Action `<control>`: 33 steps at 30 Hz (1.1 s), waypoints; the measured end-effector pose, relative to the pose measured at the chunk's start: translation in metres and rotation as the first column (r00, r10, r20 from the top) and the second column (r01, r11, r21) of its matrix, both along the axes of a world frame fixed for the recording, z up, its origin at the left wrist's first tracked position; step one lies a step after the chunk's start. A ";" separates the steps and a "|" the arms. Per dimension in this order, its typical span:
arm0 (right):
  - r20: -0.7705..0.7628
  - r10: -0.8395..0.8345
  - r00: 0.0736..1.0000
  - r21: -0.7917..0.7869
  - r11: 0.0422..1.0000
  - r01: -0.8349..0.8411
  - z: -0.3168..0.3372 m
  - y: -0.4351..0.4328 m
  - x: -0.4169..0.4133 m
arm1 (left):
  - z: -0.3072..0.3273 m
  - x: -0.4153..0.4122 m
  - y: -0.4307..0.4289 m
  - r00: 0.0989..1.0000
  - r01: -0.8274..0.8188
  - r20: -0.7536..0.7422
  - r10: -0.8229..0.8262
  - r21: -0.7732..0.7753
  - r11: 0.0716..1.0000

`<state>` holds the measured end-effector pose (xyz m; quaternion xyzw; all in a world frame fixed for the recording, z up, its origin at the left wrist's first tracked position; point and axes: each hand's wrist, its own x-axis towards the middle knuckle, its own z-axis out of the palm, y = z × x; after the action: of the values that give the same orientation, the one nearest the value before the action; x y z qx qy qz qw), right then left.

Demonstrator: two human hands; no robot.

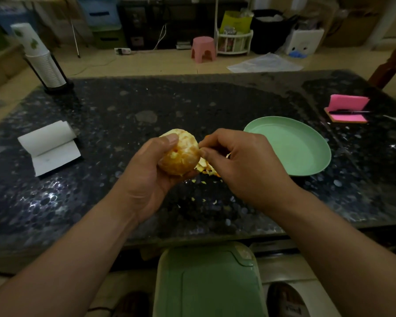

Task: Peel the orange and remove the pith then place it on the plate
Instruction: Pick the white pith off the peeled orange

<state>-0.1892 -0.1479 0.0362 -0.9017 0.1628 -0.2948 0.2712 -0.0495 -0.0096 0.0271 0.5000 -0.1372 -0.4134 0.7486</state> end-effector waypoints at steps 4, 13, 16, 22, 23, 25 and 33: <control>-0.009 -0.036 0.999 -0.210 0.977 0.034 -0.001 0.005 0.001 | -0.003 -0.003 -0.003 0.996 -0.043 0.080 0.039 0.051 0.998; 0.018 -0.084 0.996 -0.249 0.965 0.086 0.002 0.011 0.004 | -0.003 -0.003 -0.001 0.991 -0.009 0.135 0.000 0.062 0.998; 0.025 -0.073 0.997 -0.169 0.983 0.076 0.002 0.010 0.003 | -0.001 -0.003 -0.001 0.995 0.009 0.100 -0.013 0.048 0.999; 0.055 -0.032 0.998 -0.049 0.998 0.035 0.001 0.009 0.003 | 0.003 -0.004 0.002 0.996 0.022 0.080 -0.025 0.037 0.999; 0.058 -0.030 0.998 -0.030 0.999 0.032 0.001 0.008 0.003 | 0.003 -0.004 0.003 0.997 0.023 0.077 -0.025 0.033 0.999; 0.056 -0.034 0.998 0.005 0.999 0.034 -0.001 0.005 0.003 | 0.004 -0.004 0.004 0.998 0.022 0.062 -0.023 0.019 1.000; 0.027 -0.010 1.000 0.073 0.997 0.008 0.000 0.001 -0.001 | 0.004 -0.001 0.003 1.000 0.028 0.006 -0.028 0.000 1.000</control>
<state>-0.1905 -0.1469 0.0366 -0.8864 0.1739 -0.3021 0.3047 -0.0503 -0.0064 0.0314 0.4994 -0.1466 -0.4223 0.7422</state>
